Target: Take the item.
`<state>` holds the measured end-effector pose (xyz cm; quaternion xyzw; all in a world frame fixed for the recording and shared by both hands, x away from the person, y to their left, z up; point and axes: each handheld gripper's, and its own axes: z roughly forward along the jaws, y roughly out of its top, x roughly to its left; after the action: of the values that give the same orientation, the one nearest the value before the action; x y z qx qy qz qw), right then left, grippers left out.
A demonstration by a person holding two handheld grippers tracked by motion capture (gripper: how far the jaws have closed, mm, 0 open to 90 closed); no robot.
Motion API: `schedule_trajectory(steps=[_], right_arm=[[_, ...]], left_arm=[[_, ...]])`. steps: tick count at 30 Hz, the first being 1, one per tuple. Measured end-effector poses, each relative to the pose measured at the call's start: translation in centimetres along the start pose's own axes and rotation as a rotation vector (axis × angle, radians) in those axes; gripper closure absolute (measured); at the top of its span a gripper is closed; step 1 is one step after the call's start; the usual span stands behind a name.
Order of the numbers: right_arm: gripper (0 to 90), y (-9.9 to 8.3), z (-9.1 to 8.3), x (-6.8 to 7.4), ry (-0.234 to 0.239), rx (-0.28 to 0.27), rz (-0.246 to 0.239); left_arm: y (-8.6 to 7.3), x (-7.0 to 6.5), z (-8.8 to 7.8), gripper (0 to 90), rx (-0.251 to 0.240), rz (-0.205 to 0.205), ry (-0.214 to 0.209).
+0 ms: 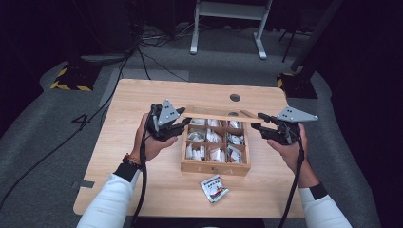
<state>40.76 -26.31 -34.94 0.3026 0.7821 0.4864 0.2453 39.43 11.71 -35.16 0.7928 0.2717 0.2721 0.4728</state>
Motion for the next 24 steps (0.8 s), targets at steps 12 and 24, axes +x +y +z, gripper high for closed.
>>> schedule_trajectory(steps=[12,24], right_arm=[[55.5,-0.9,-0.8,1.0,0.007,0.010,-0.028],[54.6,-1.8,-1.1,1.3,0.035,0.024,-0.021]], left_arm=[[-0.9,-0.8,-0.5,60.4,0.010,0.014,-0.009],[-1.9,-1.3,-0.7,59.4,0.015,0.000,-0.027]])
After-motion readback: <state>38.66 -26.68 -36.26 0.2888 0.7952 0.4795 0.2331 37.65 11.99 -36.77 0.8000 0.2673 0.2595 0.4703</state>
